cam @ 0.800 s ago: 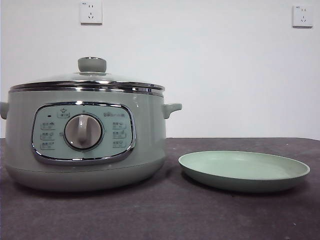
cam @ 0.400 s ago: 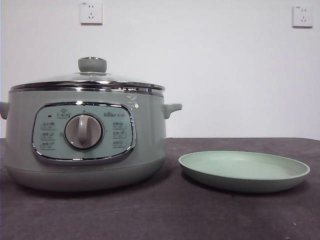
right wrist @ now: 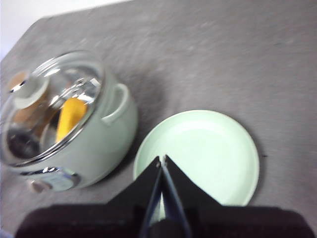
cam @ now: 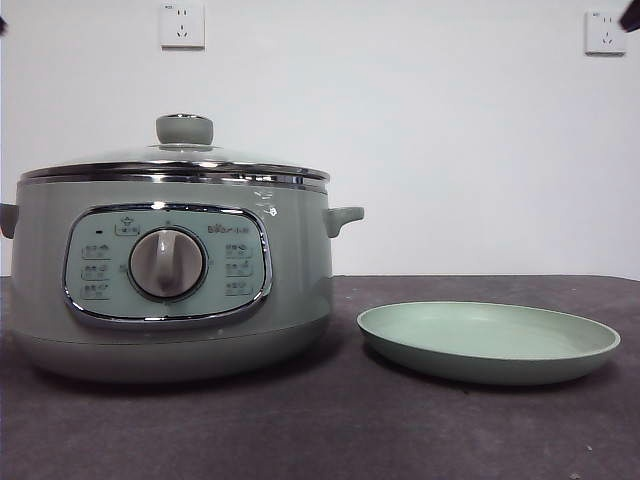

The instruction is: Take the corn out from the steamer,put the corn on the plate,close the lid

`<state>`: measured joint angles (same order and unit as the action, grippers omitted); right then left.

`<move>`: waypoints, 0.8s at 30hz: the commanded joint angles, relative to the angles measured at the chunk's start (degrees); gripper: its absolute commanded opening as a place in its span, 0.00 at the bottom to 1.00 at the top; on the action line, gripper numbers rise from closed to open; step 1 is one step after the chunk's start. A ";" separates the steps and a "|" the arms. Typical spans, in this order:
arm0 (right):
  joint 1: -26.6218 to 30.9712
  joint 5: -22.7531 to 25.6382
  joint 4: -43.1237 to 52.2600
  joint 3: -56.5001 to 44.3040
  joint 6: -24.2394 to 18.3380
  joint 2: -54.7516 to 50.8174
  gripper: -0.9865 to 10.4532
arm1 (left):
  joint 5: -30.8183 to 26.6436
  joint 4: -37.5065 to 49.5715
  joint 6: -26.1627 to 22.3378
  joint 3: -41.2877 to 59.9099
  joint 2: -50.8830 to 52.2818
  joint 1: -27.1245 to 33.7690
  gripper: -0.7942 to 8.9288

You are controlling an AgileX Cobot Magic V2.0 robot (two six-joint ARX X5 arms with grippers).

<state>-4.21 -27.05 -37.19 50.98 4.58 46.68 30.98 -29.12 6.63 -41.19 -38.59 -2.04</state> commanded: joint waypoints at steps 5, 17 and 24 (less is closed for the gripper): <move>0.00 -1.07 -0.07 0.55 -1.92 4.70 0.39 | 2.14 0.90 -0.61 -1.36 -5.60 0.07 0.49; -0.04 -1.09 -0.04 0.55 -1.64 7.67 0.44 | -4.92 2.01 -0.96 -10.01 -14.40 -5.75 0.53; -0.04 -1.11 -0.20 0.55 -1.62 7.72 0.44 | -11.76 1.84 -2.67 -17.75 -23.08 -13.22 0.53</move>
<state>-4.21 -27.94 -37.52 51.48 3.18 54.26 19.79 -27.42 5.19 -58.76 -60.90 -14.55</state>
